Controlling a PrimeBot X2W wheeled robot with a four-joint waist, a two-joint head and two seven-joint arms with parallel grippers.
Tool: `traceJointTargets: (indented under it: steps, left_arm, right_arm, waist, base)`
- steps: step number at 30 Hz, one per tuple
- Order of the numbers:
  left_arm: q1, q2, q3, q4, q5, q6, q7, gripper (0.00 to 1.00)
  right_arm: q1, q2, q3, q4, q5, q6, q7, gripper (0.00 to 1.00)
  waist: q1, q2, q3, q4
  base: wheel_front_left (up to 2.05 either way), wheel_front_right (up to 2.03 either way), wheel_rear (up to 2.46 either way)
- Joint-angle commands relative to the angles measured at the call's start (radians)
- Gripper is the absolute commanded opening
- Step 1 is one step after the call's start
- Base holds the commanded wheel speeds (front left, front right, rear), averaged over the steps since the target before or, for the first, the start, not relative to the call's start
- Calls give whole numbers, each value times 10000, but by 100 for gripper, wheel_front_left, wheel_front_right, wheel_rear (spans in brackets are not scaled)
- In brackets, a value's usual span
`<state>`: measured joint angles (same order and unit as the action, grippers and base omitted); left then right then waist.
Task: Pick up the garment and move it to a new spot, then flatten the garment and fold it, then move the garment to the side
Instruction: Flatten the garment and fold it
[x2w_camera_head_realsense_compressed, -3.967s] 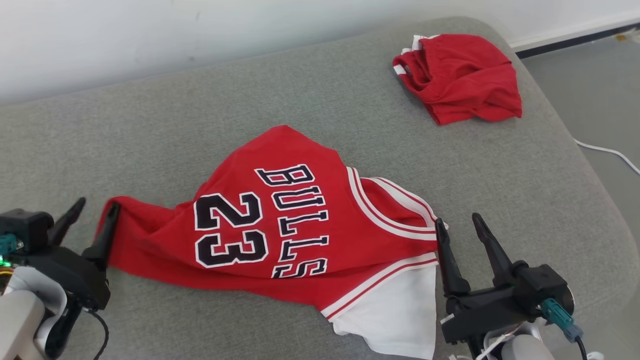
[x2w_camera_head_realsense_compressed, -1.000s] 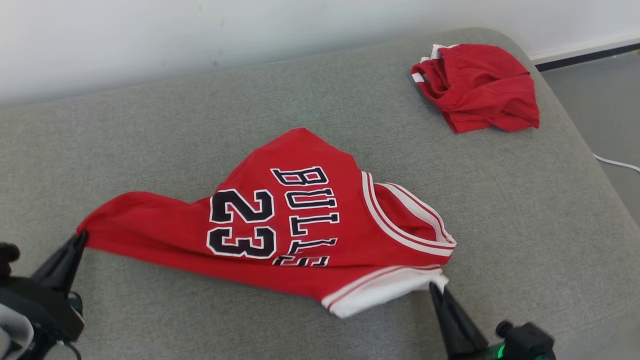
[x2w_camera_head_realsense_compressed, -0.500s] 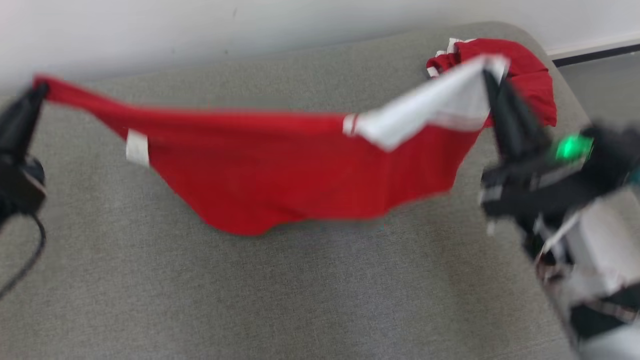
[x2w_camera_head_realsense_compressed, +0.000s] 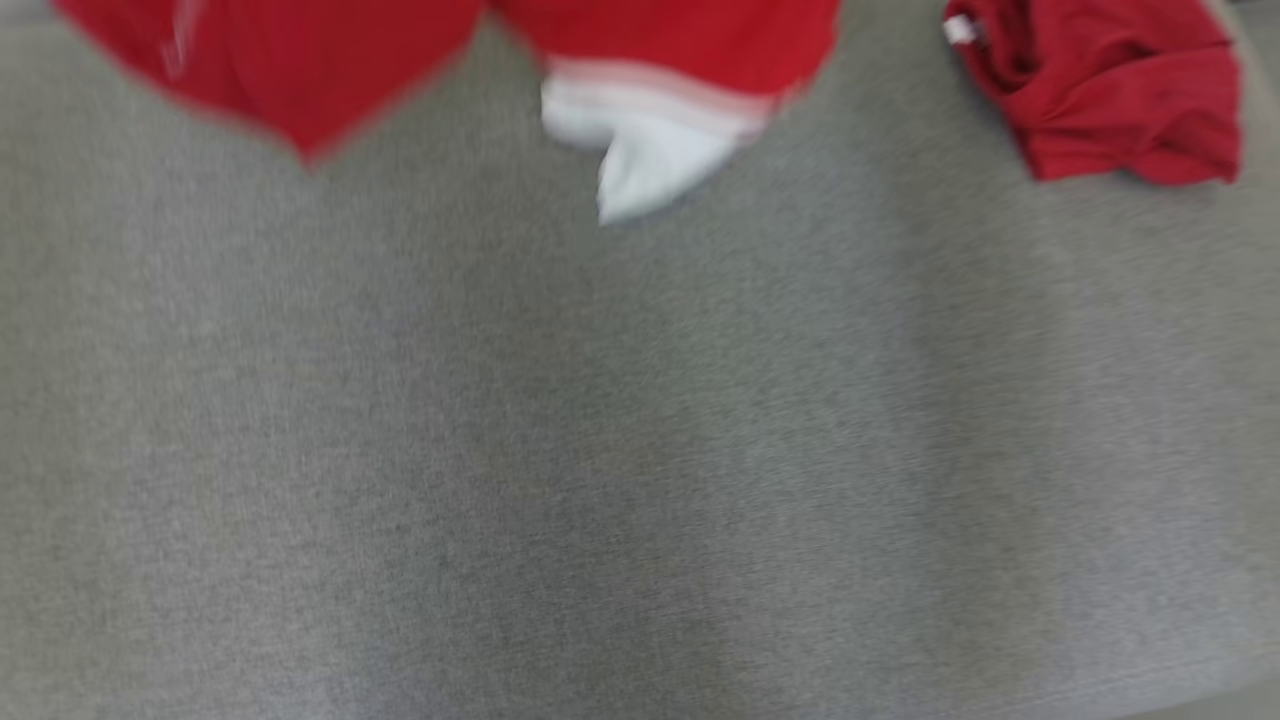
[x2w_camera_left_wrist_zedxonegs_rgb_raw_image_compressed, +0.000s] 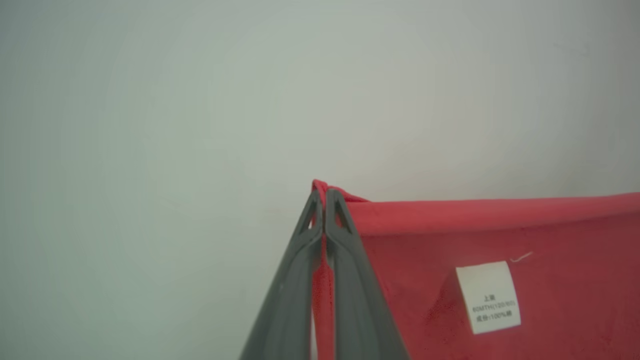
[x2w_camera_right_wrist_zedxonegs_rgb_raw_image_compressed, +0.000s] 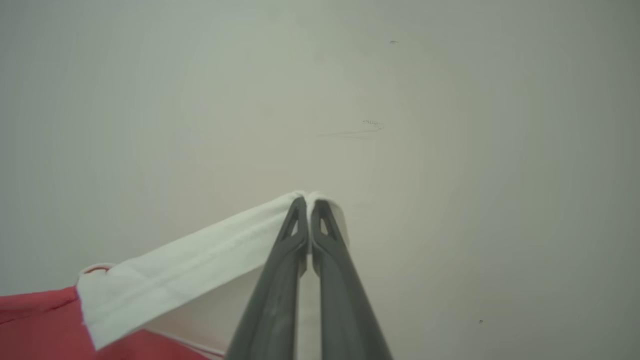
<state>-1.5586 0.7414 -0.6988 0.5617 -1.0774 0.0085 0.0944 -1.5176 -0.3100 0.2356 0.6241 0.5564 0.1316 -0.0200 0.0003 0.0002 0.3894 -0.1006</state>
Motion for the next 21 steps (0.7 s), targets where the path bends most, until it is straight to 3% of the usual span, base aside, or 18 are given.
traceJointTargets:
  steps: [1, 5, 14, 21]
  left_arm:
    - [-705, -210, 18, 294, 257, -71, 3, 0]
    - [-2573, -901, -92, 1204, 816, -285, -114, 0]
    - [-5084, -2026, -223, 3001, 1467, -704, -946, 0]
    - [-5454, -2527, -256, 4147, 1404, -1149, -1659, 0]
  right_arm:
    - [-634, 127, 88, 406, -242, -24, -12, 0]
    - [-2429, 392, 81, 1569, -674, -24, -260, 0]
    - [-4775, 775, 140, 3277, -1636, -24, -897, 0]
    - [-5533, 1172, 463, 4152, -1725, -24, -1389, 0]
  waist:
    - [-3, -2, 1037, 486]
    - [-3, -2, 1580, 685]
    - [-3, -2, 2141, 952]
    - [-3, -2, 2556, 1023]
  base:
    - [0, 0, 0]
    - [0, 0, 0]
    - [0, 0, 0]
    - [0, 0, 0]
